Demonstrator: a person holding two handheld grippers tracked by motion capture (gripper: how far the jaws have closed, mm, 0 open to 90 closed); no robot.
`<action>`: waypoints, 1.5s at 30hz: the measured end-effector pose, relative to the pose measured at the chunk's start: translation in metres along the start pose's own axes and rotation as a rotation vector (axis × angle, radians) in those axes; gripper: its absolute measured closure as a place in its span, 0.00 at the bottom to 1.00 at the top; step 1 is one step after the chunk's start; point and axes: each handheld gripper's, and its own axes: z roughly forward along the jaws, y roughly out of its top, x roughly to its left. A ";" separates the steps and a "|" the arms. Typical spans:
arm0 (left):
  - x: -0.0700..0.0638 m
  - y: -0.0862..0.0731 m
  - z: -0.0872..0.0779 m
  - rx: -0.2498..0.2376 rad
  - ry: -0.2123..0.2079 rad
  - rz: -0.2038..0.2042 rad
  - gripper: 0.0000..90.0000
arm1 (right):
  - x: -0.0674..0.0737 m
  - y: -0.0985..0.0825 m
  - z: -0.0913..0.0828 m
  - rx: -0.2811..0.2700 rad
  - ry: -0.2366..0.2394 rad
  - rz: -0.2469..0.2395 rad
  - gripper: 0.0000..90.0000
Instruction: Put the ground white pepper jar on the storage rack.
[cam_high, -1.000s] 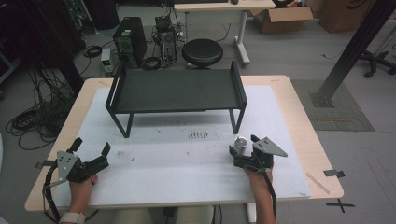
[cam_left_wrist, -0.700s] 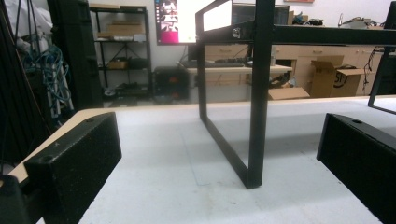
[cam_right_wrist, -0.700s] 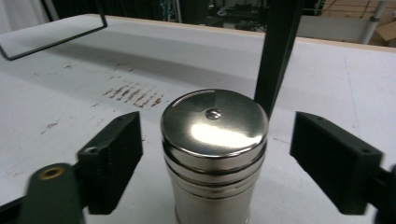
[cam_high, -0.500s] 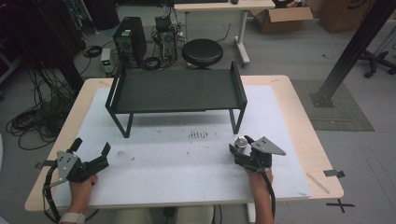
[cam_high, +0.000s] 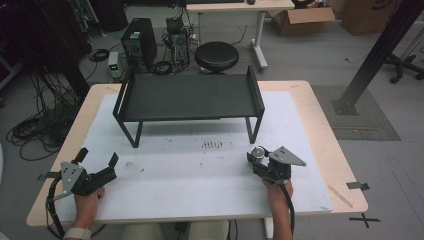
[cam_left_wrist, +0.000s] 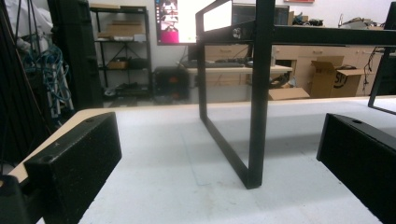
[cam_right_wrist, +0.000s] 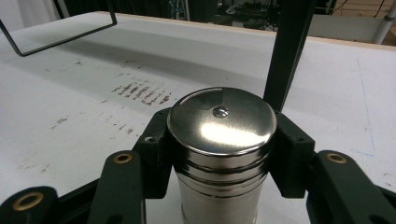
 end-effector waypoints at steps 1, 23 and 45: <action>0.000 0.000 0.000 -0.001 0.000 0.000 0.00 | 0.000 0.000 0.000 -0.001 -0.002 0.002 0.54; 0.001 0.000 0.000 -0.003 -0.001 -0.005 0.00 | -0.001 0.007 -0.013 -0.044 0.007 0.019 0.54; 0.000 0.000 0.000 -0.002 -0.002 -0.004 0.00 | 0.017 0.059 -0.022 -0.106 0.058 -0.050 0.54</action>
